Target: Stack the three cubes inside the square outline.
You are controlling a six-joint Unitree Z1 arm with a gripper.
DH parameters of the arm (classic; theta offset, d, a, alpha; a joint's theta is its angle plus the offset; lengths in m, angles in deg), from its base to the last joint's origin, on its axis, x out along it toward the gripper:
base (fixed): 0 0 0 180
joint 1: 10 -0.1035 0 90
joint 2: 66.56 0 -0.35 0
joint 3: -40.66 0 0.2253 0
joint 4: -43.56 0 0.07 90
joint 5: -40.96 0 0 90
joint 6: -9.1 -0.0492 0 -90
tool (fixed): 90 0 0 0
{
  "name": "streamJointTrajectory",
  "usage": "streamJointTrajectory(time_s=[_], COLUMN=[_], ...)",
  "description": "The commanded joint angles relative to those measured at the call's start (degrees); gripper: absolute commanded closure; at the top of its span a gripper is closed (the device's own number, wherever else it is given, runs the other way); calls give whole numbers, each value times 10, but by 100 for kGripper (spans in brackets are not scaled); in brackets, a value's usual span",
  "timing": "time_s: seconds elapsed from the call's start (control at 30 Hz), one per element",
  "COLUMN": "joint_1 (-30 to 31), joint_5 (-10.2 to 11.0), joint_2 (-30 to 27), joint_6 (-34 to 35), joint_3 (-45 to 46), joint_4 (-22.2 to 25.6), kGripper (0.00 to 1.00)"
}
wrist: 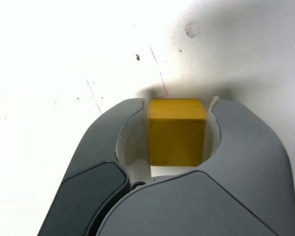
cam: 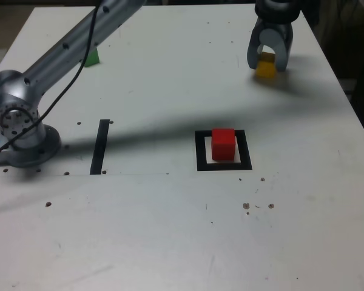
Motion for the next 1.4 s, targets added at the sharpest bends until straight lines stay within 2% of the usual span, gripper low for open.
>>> streamJointTrajectory(time_s=[0.0, 0.63, 1.1, 1.37], joint_1=[1, 18, 51, 84], joint_5=[1, 0, -28, -39], joint_2=[0, -97, -219, -268], joint_6=[-1, 24, 92, 145], joint_3=[4, 100, 263, 339], joint_4=[2, -6, -51, -72], kGripper=[68, 68, 68, 68])
